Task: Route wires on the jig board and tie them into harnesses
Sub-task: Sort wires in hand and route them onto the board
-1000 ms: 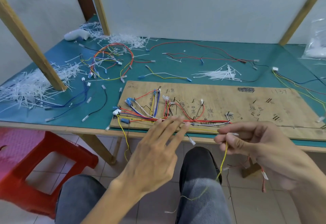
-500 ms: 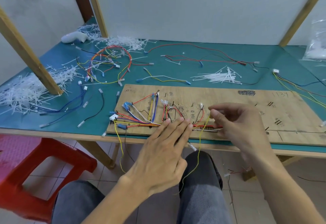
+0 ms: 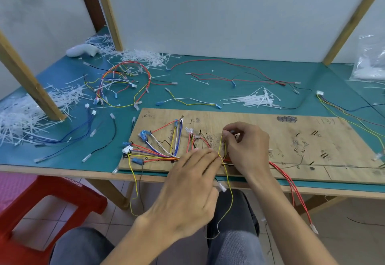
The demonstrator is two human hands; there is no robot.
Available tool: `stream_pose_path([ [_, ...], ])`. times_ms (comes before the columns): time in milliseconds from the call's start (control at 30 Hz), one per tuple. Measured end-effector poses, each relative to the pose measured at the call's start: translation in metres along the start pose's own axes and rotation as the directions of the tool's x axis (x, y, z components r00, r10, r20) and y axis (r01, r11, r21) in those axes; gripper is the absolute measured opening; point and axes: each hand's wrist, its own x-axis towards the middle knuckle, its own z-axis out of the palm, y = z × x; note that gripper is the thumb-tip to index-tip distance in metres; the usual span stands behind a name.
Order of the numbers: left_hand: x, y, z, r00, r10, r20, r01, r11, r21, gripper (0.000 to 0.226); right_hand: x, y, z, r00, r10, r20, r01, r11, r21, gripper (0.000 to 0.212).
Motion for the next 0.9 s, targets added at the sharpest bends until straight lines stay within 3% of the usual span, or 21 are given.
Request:
stream_pose_path([
  [100, 0.024, 0.000, -0.008, 0.960, -0.275, -0.053, 0.250, 0.927, -0.279, 0.036, -0.001, 0.002, -0.001, 1.000, 0.016, -0.008, -0.015, 1.000, 0.027, 0.009],
  [200, 0.061, -0.006, -0.008, 0.889, -0.452, -0.069, 0.416, 0.862, -0.291, 0.020, -0.002, 0.001, -0.001, 1.000, 0.011, -0.002, -0.011, 1.000, 0.026, 0.007],
  [367, 0.098, -0.017, -0.001, 0.898, -0.439, -0.025, 0.436, 0.896, -0.085, 0.020, -0.003, 0.002, -0.001, 1.000, 0.012, -0.015, -0.011, 0.999, 0.041, 0.007],
  [533, 0.106, -0.021, 0.005, 0.929, -0.348, -0.124, 0.361, 0.927, 0.101, 0.012, -0.004, 0.006, -0.001, 0.998, 0.027, -0.051, -0.023, 0.997, 0.069, 0.009],
  [700, 0.118, -0.025, 0.001, 0.914, -0.369, -0.172, 0.381, 0.924, 0.041, 0.011, -0.004, 0.005, 0.001, 0.998, 0.016, -0.065, -0.012, 0.998, 0.061, 0.003],
  [900, 0.122, -0.035, -0.011, 0.927, -0.373, -0.028, 0.374, 0.920, 0.118, 0.010, -0.004, 0.008, 0.003, 0.998, -0.049, -0.042, 0.049, 0.999, 0.011, 0.009],
])
